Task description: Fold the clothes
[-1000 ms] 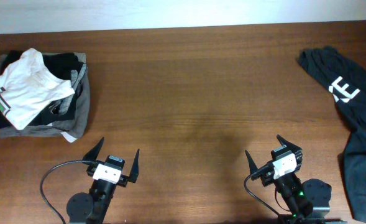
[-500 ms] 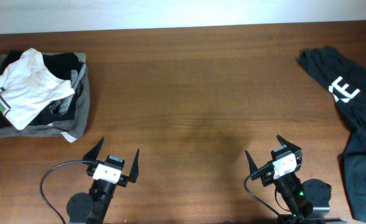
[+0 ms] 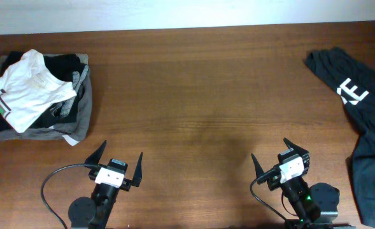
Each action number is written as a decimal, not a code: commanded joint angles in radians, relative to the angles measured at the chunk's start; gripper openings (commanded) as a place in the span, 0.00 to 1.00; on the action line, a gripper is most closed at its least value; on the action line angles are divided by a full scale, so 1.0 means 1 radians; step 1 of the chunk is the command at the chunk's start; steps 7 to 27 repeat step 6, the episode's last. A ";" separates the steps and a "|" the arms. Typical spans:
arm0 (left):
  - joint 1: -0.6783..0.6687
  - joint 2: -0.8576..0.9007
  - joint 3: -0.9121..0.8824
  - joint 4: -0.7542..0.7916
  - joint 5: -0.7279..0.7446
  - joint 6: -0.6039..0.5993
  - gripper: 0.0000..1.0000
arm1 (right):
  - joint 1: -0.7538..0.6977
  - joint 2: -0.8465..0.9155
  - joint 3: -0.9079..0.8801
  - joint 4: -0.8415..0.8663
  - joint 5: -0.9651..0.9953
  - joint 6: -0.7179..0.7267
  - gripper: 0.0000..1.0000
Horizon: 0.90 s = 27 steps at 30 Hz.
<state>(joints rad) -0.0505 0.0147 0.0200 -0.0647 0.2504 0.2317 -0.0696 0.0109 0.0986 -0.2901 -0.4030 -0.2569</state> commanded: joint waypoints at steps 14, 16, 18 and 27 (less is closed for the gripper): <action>-0.006 -0.010 -0.010 0.004 -0.011 0.008 0.99 | -0.005 -0.007 -0.006 -0.004 -0.008 0.015 0.99; -0.006 -0.010 -0.010 0.004 -0.011 0.008 0.99 | -0.005 -0.007 -0.006 -0.004 -0.008 0.015 0.99; -0.006 -0.010 -0.010 0.004 -0.011 0.008 0.99 | -0.005 -0.007 -0.006 -0.004 -0.008 0.015 0.99; -0.006 -0.010 -0.010 0.004 -0.011 0.008 0.99 | -0.005 -0.007 -0.006 -0.004 -0.008 0.015 0.99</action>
